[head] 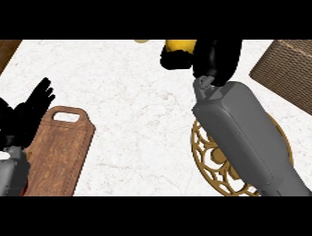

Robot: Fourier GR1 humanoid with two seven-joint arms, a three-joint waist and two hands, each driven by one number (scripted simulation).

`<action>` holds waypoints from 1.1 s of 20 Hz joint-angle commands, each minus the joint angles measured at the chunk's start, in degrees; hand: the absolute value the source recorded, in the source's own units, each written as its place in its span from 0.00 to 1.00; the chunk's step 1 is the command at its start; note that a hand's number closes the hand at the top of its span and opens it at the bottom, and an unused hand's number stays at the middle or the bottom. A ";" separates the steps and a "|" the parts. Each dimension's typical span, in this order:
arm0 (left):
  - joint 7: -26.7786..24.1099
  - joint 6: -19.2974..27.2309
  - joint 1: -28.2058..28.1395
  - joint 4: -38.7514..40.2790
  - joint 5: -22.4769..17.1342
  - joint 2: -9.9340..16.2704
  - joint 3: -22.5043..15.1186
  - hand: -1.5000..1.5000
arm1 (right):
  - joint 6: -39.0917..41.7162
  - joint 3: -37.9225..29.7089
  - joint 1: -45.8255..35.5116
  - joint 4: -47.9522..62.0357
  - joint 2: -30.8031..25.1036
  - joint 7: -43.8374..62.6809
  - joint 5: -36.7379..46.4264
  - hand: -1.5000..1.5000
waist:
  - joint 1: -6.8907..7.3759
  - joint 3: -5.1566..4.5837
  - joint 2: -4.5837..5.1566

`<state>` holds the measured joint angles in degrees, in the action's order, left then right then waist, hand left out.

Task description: Pick the lemon from the placemat and place it in the basket

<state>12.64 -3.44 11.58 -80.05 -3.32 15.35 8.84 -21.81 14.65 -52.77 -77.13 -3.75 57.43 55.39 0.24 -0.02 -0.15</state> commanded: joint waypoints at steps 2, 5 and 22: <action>1.11 0.10 -0.51 -2.46 -0.01 -0.23 -0.18 0.50 | 3.99 -7.61 -4.76 2.89 -5.91 -0.68 -0.87 1.00 | 0.18 0.02 0.10; 0.27 -0.68 0.13 -0.21 -0.10 0.31 0.46 0.50 | 3.73 -10.79 -7.46 6.84 -8.19 -3.40 -1.56 1.00 | 0.16 0.01 0.24; 0.97 -0.13 2.56 1.58 0.27 -0.11 1.34 0.50 | 2.18 -20.59 -8.33 22.80 -20.59 -10.58 1.10 1.00 | -0.14 0.02 0.23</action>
<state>13.25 -4.25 11.89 -80.32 -3.38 15.18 9.58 -19.94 -4.51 -63.20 -54.94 -22.70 48.98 57.31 0.51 0.00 0.14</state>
